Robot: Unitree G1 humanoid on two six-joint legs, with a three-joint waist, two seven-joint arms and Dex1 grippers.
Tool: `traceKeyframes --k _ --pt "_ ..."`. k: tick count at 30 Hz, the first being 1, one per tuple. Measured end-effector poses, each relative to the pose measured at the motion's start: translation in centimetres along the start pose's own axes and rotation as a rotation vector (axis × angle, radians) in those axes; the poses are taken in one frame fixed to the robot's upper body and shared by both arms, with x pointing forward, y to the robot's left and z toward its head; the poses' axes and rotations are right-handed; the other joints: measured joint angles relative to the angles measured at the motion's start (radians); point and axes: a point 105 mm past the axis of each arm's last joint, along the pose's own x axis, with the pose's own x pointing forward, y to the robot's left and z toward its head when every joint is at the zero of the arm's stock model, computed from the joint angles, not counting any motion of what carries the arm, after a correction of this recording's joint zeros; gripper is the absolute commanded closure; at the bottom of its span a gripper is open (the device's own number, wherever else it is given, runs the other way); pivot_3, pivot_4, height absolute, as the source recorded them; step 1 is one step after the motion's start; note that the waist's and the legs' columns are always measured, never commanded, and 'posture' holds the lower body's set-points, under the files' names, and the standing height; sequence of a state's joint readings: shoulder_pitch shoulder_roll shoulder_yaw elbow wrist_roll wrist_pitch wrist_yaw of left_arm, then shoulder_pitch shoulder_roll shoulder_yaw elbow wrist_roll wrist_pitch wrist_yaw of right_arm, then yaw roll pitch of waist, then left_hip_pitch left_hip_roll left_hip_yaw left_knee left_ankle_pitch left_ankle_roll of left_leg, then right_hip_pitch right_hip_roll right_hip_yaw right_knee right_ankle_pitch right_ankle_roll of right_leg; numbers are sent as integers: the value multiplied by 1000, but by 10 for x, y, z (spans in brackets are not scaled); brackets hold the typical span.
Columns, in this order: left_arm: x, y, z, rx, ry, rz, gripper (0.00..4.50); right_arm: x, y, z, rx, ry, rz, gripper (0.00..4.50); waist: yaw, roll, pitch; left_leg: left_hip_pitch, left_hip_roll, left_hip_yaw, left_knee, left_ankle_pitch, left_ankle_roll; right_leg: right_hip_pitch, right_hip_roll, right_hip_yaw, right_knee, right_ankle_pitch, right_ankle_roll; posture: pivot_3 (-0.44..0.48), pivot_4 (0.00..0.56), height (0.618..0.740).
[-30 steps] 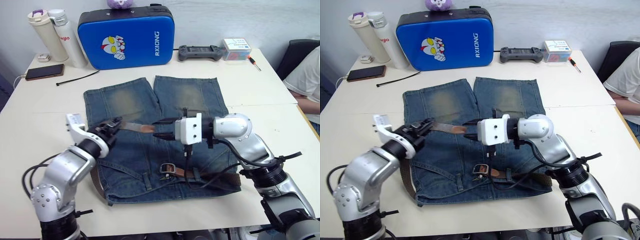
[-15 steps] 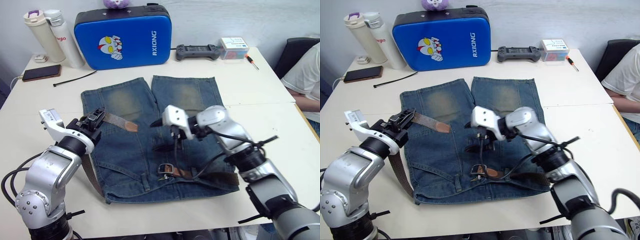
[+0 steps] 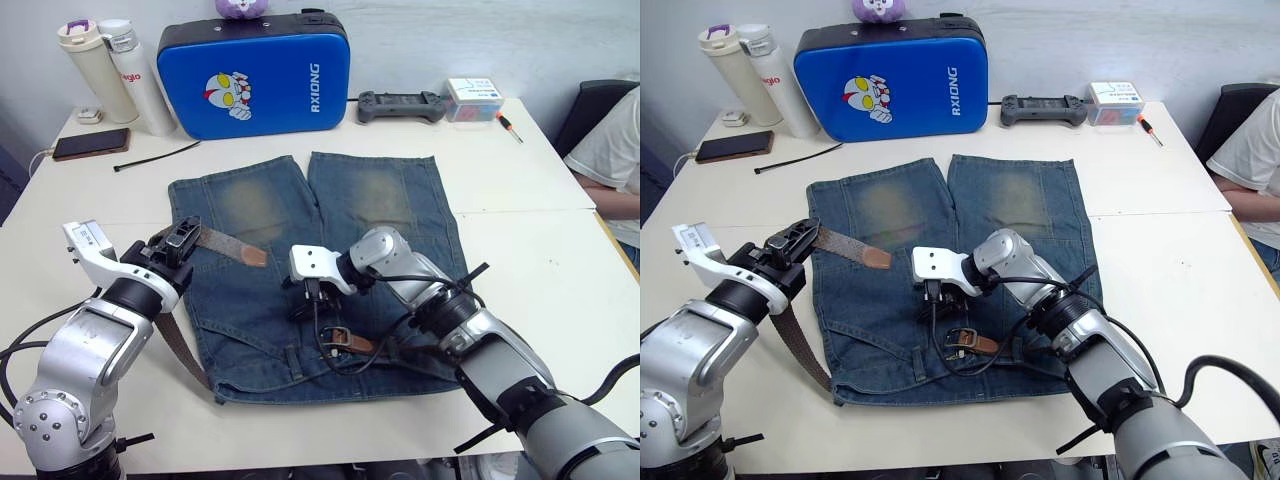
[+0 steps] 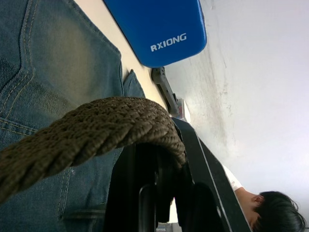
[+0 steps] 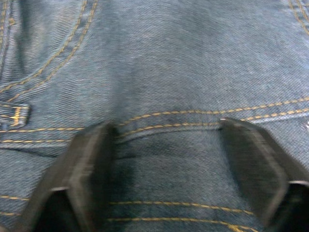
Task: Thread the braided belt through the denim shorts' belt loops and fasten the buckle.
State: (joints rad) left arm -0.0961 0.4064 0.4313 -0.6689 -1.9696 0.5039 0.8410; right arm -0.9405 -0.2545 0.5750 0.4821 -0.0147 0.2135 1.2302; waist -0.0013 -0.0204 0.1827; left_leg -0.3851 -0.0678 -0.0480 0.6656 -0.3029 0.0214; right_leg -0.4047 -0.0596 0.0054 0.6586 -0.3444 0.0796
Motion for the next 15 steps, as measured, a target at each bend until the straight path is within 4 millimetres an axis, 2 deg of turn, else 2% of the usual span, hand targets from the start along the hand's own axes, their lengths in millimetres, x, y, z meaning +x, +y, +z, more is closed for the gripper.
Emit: traceKeyframes --k 4,5,6,11,15 --pt "-1 -1 -1 9 7 -23 4500 0 0 0 17 -10 -8 3729 0 0 0 1 0 -1 0 1 -1 1 0 0 0 1 -1 0 150 740" --pt "-1 -2 -1 12 10 -27 4500 -1 0 -1 26 -13 -12 4249 0 0 0 1 0 -1 0 1 -1 1 0 0 0 1 -1 0 150 740" --pt "-1 -2 -2 13 12 -33 4500 -2 -1 -1 33 -18 -17 4462 0 0 0 1 0 -1 0 1 -1 1 0 0 0 1 -1 0 150 740" --pt "-1 -5 -2 35 21 -56 4500 -5 -5 -2 47 -35 -53 4462 1 0 0 0 0 -1 -1 1 -1 0 0 0 0 1 -1 0 150 740" --pt "0 -4 -2 40 30 -63 4500 -17 -23 -9 54 -20 -163 4462 0 0 0 0 0 0 -1 1 -1 -1 0 0 0 1 -1 0 150 740"
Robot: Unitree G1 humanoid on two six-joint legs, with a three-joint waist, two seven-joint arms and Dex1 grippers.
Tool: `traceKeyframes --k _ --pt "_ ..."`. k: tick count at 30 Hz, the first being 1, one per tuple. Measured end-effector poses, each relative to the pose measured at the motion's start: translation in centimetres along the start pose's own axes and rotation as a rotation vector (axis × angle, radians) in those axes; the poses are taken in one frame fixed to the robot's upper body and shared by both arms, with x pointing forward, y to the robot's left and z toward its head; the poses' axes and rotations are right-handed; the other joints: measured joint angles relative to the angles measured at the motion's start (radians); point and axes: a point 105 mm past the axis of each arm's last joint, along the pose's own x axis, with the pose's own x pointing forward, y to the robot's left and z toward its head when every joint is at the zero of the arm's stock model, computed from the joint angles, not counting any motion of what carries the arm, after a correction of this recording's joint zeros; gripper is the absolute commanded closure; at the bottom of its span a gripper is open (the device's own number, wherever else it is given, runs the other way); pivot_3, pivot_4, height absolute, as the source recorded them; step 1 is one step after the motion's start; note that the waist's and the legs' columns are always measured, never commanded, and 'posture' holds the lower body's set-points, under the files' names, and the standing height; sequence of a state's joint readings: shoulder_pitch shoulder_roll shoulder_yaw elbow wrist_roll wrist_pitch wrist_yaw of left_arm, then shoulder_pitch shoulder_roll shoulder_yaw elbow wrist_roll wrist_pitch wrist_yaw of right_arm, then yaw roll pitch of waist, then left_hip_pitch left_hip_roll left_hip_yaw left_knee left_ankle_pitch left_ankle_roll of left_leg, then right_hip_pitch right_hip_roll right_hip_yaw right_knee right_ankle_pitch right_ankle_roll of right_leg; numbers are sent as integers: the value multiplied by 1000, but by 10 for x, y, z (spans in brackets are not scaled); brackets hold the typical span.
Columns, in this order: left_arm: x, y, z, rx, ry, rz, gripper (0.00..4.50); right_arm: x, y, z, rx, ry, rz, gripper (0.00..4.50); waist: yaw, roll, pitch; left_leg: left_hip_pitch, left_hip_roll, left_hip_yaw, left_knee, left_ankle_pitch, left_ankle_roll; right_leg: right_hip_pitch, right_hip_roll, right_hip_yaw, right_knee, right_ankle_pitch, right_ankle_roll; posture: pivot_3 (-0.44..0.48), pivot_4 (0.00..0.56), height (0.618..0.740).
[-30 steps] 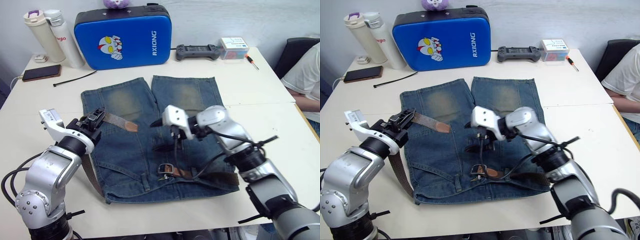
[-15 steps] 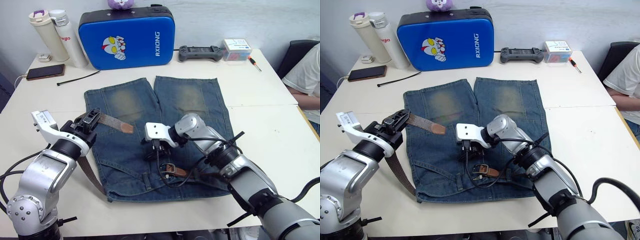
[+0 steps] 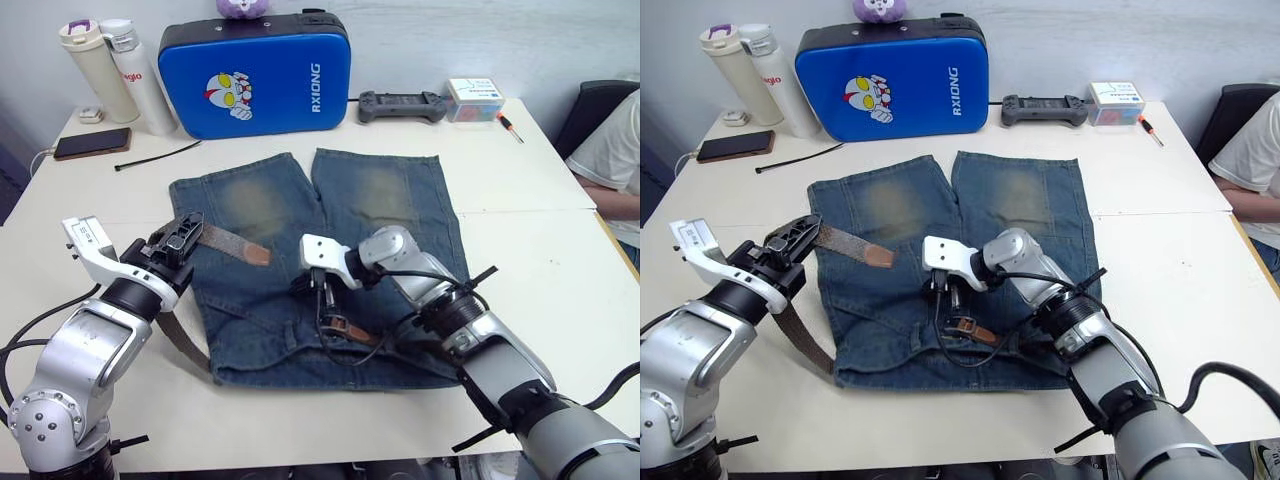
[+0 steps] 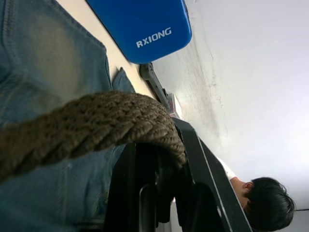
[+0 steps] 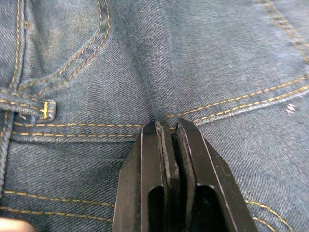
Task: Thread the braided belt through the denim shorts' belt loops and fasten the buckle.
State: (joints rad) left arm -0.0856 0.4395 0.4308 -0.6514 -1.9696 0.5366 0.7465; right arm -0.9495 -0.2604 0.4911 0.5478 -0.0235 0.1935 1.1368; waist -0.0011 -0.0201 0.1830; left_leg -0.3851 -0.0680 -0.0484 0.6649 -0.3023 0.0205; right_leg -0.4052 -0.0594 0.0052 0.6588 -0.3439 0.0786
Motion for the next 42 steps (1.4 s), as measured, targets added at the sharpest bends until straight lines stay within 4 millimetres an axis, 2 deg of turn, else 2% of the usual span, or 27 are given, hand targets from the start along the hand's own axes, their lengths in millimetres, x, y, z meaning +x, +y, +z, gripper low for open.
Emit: traceKeyframes --k 2,6,9,15,18,22,25,26,27,29,33,38,42 --pt "0 -1 -1 27 22 -15 4500 -9 -26 -4 -2 36 -122 4462 0 0 0 0 0 0 -1 0 0 -1 0 0 0 0 0 0 150 740" --pt "4 5 1 42 47 2 4500 -23 -61 -8 -16 71 -301 4462 -2 0 0 -1 0 0 -1 0 0 -2 0 0 0 0 0 0 150 740" --pt "9 5 6 68 56 5 4500 -19 -67 -6 -26 70 -327 4462 -4 0 0 -2 0 0 -2 1 -1 -4 1 0 0 0 -1 0 150 740" --pt "15 14 13 91 72 50 4500 -14 -67 -2 8 36 -315 4462 -13 1 1 -3 1 0 -3 1 -1 -4 1 0 -1 0 -1 0 150 740" --pt "18 21 10 91 96 84 4500 -15 -64 3 42 0 -284 3411 -15 1 1 -3 1 0 -4 1 -1 -4 1 0 -1 0 -1 0 150 740" --pt "18 26 7 96 114 117 4500 -19 -54 15 116 -83 -233 1640 -16 2 1 -4 1 -1 -5 1 -1 -5 0 0 -2 -1 -1 0 150 740" --pt "18 26 5 95 120 114 4500 -41 -44 24 170 -150 -183 259 -10 2 1 -6 1 -1 -5 0 -1 -6 0 0 -3 0 -1 0 150 740" --pt "18 25 4 96 121 108 4500 -51 -41 27 177 -159 -173 122 -5 2 1 -6 1 -1 -5 0 -1 -6 0 0 -4 -1 -1 0 150 740" --pt "18 23 4 97 120 98 4500 -67 -37 33 179 -175 -167 122 -1 2 1 -6 1 -2 -5 0 0 -6 0 0 -4 -1 -1 0 150 740" --pt "19 21 2 92 120 92 4500 -80 -31 39 131 -173 -168 122 0 2 1 -6 1 -2 -5 0 -1 -6 0 0 -4 0 -1 0 150 740" --pt "19 22 1 87 122 96 4500 -90 -20 33 77 -134 -155 122 0 2 1 -5 1 -1 -6 0 -1 -5 0 0 -5 -1 -1 0 150 740" --pt "19 23 1 90 123 101 4500 -84 5 20 64 -76 -77 122 -6 2 1 -5 1 0 -7 0 -1 -6 1 1 -4 -1 -1 0 150 740" --pt "19 24 0 101 134 102 4500 -70 17 24 39 -77 -55 122 -5 2 1 -4 1 0 -8 1 -2 -7 1 0 -4 -1 -2 0 150 740"
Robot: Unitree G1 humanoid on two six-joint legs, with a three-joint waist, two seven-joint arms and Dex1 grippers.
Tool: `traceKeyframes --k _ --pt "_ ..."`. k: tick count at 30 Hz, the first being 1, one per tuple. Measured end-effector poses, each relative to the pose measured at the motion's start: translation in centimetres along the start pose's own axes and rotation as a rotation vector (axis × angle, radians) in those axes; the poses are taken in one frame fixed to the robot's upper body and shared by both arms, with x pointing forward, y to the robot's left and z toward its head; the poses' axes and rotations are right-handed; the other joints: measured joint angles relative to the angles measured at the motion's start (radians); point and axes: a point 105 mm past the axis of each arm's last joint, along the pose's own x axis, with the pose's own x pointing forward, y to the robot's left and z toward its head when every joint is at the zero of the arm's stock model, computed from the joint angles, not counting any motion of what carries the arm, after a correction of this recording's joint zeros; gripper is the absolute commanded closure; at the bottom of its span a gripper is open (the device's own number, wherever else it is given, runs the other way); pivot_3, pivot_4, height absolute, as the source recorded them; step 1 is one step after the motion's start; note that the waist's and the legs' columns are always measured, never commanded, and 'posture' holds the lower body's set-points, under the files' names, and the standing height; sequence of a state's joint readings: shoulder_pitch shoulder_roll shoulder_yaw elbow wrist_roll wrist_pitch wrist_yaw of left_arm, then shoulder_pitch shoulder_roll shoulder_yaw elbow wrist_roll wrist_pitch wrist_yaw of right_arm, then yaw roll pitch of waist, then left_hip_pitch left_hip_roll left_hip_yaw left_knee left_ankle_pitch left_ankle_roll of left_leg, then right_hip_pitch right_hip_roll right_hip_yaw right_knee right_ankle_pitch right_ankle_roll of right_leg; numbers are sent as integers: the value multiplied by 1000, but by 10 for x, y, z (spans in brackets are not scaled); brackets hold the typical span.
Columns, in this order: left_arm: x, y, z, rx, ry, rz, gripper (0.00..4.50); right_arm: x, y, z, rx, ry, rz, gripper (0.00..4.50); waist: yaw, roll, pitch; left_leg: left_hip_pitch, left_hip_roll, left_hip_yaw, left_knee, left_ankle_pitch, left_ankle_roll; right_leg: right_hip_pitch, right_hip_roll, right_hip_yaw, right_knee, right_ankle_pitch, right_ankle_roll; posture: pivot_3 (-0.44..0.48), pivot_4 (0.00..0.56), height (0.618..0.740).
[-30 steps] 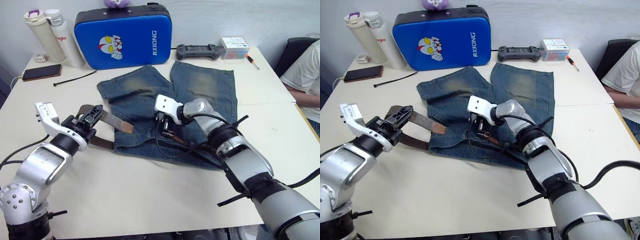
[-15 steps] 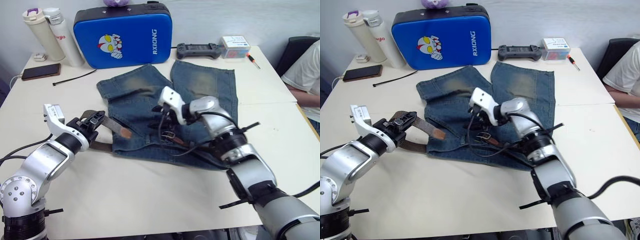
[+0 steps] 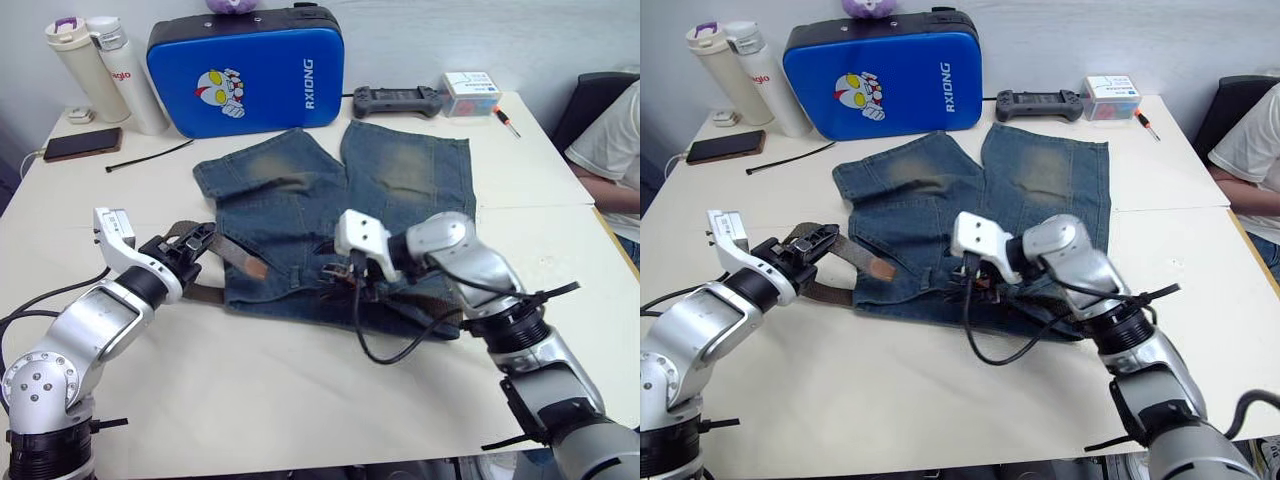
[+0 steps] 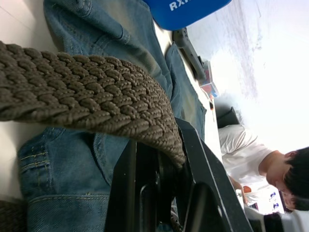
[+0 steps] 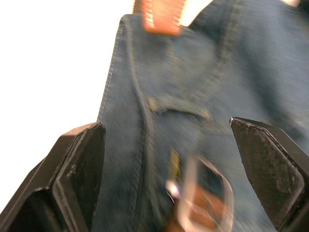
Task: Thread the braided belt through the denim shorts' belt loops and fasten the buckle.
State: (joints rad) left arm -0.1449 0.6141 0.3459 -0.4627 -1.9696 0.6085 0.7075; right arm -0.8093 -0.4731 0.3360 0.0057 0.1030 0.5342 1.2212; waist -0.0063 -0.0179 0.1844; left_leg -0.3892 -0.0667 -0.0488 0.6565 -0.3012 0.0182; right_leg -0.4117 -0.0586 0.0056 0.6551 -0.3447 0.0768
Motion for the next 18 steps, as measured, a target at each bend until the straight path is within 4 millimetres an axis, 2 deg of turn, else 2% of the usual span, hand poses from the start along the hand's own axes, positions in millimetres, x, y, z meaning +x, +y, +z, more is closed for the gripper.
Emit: traceKeyframes --k 2,5,10,11,12,18 --pt "1 1 -1 10 13 4 4500 17 11 -2 -21 8 26 647 4 0 0 0 0 0 0 0 0 0 0 0 0 0 0 0 150 740" --pt "1 -1 -1 26 21 -2 4500 26 15 -10 -39 46 25 1611 6 0 0 0 -1 0 1 0 0 1 -1 0 0 0 0 0 150 740" --pt "5 -5 5 40 19 -25 4500 31 12 -15 -59 77 -15 3792 6 0 0 0 -1 -1 1 0 0 1 0 -1 0 0 0 0 150 740" --pt "5 -5 5 42 21 -28 4500 33 12 -16 -56 79 -22 3966 5 0 0 0 -1 -1 1 0 0 1 0 -1 0 0 0 0 150 740" --pt "5 -5 4 43 25 -29 4500 34 13 -17 -56 81 -24 4493 4 0 0 0 -1 -1 1 0 0 1 0 0 0 0 0 0 150 740" --pt "6 -5 0 61 50 -30 4500 36 13 -18 -55 85 -35 4493 4 0 0 0 0 -1 1 0 0 1 0 -1 0 0 0 0 150 740"
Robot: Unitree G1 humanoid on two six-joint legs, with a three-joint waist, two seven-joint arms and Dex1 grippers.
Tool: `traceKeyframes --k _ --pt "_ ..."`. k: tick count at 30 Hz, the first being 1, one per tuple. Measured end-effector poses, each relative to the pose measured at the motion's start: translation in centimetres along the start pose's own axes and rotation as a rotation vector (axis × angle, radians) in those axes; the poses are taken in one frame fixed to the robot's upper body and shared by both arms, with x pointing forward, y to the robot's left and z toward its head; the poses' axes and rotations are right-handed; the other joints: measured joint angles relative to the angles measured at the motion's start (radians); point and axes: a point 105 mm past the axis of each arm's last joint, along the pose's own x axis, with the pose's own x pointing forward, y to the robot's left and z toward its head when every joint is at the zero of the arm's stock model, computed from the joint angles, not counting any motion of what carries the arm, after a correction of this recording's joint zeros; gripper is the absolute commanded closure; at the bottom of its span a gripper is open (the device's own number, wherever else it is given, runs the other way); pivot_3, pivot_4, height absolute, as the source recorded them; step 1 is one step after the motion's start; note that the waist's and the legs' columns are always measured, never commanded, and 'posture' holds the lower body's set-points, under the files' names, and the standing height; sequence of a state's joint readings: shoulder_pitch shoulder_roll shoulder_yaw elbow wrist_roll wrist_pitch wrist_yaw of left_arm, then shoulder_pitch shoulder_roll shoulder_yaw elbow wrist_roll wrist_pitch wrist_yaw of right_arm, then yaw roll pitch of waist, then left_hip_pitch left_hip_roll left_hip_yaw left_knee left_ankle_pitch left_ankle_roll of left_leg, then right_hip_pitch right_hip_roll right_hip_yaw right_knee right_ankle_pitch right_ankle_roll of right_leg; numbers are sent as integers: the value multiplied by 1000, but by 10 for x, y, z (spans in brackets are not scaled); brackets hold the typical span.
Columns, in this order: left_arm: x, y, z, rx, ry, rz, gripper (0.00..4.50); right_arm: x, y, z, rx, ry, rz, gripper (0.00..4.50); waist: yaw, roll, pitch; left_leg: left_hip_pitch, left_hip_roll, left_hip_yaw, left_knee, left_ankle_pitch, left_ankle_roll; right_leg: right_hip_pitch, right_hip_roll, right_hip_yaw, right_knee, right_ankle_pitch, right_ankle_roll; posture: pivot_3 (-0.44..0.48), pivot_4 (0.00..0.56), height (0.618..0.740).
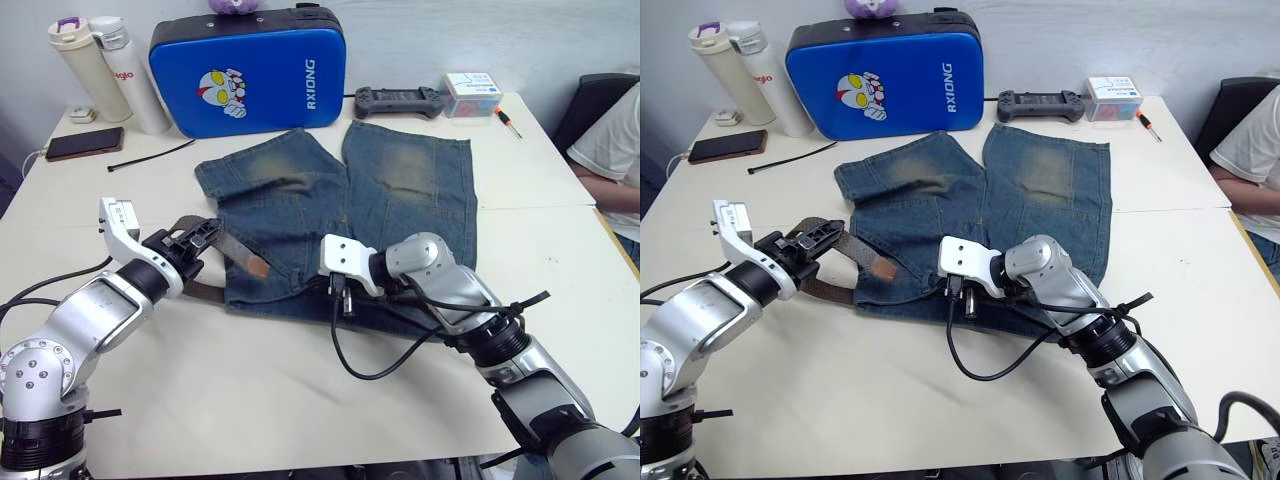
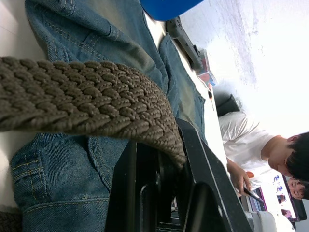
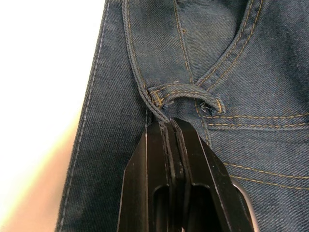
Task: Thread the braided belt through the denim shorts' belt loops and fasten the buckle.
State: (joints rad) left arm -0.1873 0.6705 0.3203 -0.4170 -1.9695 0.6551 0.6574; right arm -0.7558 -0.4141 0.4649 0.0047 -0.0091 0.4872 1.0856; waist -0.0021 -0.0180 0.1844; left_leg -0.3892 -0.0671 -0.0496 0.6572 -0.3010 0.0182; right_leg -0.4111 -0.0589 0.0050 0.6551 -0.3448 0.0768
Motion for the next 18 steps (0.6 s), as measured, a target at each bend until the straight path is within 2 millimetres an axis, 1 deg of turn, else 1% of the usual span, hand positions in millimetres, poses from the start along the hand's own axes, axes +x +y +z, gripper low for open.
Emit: traceKeyframes --k 5,7,9,10,11,12,14,18 --pt "0 0 0 7 5 -2 4500 -2 3 3 2 -5 22 4493 1 0 0 0 0 0 0 0 0 0 0 0 0 0 0 0 150 740" --pt "1 1 -4 11 21 2 4500 -10 10 21 -26 -51 58 4493 -1 0 0 0 0 0 0 0 0 0 0 0 0 0 0 0 150 740" --pt "1 1 -5 12 27 3 4500 -12 15 26 -19 -60 81 4493 -2 0 0 0 0 0 -1 0 0 0 0 0 0 0 0 0 150 740" --pt "2 1 -7 12 34 4 4500 -12 20 23 5 -47 106 4493 -1 0 0 0 0 0 -1 0 0 0 0 0 0 0 0 0 150 740" --pt "3 3 -8 16 37 11 4500 -5 30 3 48 11 141 4493 1 0 0 0 0 0 -1 0 0 1 0 0 -1 0 0 0 150 740" --pt "3 4 -8 15 38 15 4500 1 34 -9 63 45 150 4493 1 0 0 0 0 0 -1 0 0 1 0 0 -1 0 0 0 150 740" --pt "6 6 -11 11 55 24 4500 6 33 -11 27 51 142 4493 -1 -1 0 2 0 0 0 0 0 2 0 0 0 0 0 0 150 740" --pt "9 7 -13 15 67 27 4500 8 32 -10 -31 78 148 4493 -1 -1 -1 4 0 0 -1 1 -1 2 0 0 1 0 0 0 150 740"
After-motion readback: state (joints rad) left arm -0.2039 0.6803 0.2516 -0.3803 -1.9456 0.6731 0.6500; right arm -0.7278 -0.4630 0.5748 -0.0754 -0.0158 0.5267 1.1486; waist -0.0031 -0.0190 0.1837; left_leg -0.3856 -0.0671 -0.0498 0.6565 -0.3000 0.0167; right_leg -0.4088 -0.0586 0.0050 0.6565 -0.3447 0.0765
